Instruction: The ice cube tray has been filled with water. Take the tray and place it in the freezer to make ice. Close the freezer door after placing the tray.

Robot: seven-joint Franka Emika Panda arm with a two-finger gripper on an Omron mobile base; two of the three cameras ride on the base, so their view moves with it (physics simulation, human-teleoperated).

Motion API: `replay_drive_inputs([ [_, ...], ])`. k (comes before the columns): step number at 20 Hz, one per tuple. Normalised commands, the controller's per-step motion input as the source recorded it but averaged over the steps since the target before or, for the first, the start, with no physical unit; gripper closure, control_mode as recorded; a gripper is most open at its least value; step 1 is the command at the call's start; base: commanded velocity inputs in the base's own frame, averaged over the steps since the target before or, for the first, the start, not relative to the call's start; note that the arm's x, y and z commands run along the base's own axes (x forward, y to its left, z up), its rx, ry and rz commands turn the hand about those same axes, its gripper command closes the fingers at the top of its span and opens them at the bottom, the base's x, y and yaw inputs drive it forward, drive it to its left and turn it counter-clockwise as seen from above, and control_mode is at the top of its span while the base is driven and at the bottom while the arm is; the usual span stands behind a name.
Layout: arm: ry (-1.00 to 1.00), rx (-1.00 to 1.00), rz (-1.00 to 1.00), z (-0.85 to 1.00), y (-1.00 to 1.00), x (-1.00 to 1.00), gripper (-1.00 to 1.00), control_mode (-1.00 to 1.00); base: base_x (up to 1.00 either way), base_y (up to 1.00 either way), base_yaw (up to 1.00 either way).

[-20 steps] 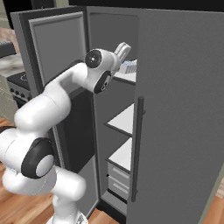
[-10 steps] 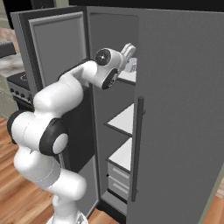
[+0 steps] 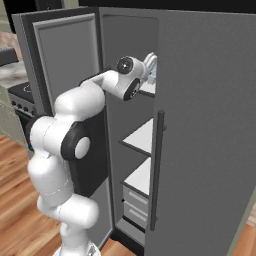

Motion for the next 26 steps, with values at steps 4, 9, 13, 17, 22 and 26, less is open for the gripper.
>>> replay_drive_inputs([
  [4,0.17,0.0,0.0,0.0,-0.28,0.58,1.0,-1.0,0.0,0.0,0.0],
  [9,0.16,0.0,0.0,-0.01,-0.13,0.73,-1.0,-1.0,0.0,0.0,0.0],
  [13,0.12,0.0,0.0,-0.02,0.0,0.15,-1.0,-1.0,0.0,0.0,0.0],
  [17,0.0,-0.01,0.0,-0.34,0.04,-0.74,-1.0,-1.0,0.0,0.0,0.0],
  [22,-0.08,-0.03,0.0,-0.46,0.02,-0.99,-1.0,-1.0,0.0,0.0,0.0],
  [26,-0.16,-0.09,0.0,-0.96,0.12,-0.83,-1.0,-1.0,0.0,0.0,0.0],
])
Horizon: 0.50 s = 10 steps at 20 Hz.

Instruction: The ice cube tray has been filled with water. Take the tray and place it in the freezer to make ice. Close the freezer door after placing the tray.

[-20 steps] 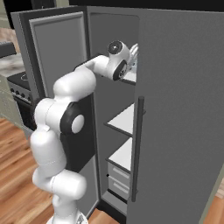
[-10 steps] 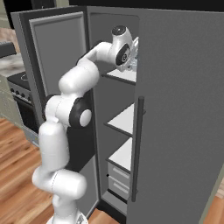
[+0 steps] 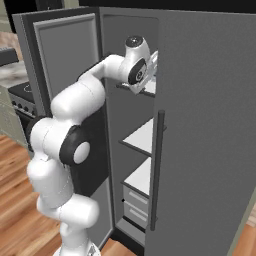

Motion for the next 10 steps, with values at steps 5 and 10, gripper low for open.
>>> replay_drive_inputs([
  [5,-0.21,-0.08,0.0,-0.7,0.35,-0.96,-1.0,-1.0,0.0,0.0,0.0],
  [10,-0.11,-0.01,0.0,0.02,0.23,-1.0,-1.0,-1.0,0.0,0.0,0.0],
])
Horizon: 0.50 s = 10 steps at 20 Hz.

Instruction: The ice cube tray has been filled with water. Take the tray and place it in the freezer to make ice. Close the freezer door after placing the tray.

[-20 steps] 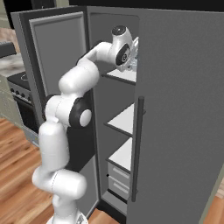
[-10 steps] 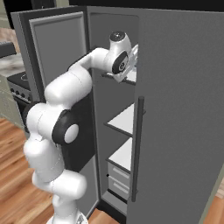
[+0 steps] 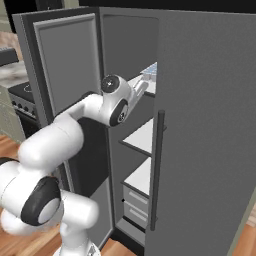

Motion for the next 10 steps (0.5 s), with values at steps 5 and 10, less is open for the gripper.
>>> replay_drive_inputs([
  [5,-0.01,0.0,0.0,0.25,0.09,-0.98,-1.0,-1.0,0.0,0.0,0.0],
  [10,-0.01,0.0,0.0,0.54,0.0,-0.88,-1.0,-1.0,0.0,0.0,0.0],
])
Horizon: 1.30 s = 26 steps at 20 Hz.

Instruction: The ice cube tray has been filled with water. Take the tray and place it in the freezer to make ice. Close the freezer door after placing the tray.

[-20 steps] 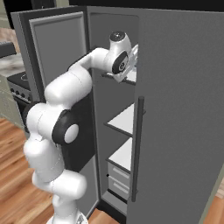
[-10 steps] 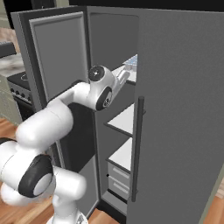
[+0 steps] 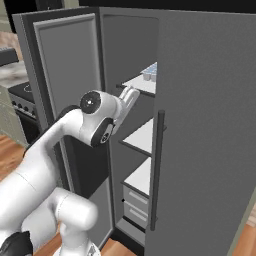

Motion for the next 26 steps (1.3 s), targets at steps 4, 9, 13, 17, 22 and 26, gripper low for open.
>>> replay_drive_inputs([
  [4,-0.02,0.0,0.01,0.62,0.0,-0.68,-1.0,-1.0,0.0,0.0,0.0],
  [9,0.0,0.0,0.0,0.34,0.0,-0.37,-1.0,-1.0,0.0,0.0,0.0],
  [13,0.02,0.0,0.0,0.25,0.0,-0.27,-1.0,-1.0,0.0,0.0,0.0],
  [17,0.0,0.0,0.0,0.09,0.0,-0.22,-1.0,-1.0,0.0,0.0,0.0],
  [22,0.0,0.0,0.0,0.0,0.0,-0.09,-1.0,1.0,-0.23,0.0,0.0],
  [26,0.0,0.0,0.0,0.0,0.0,0.0,-1.0,1.0,-0.47,0.14,0.0],
])
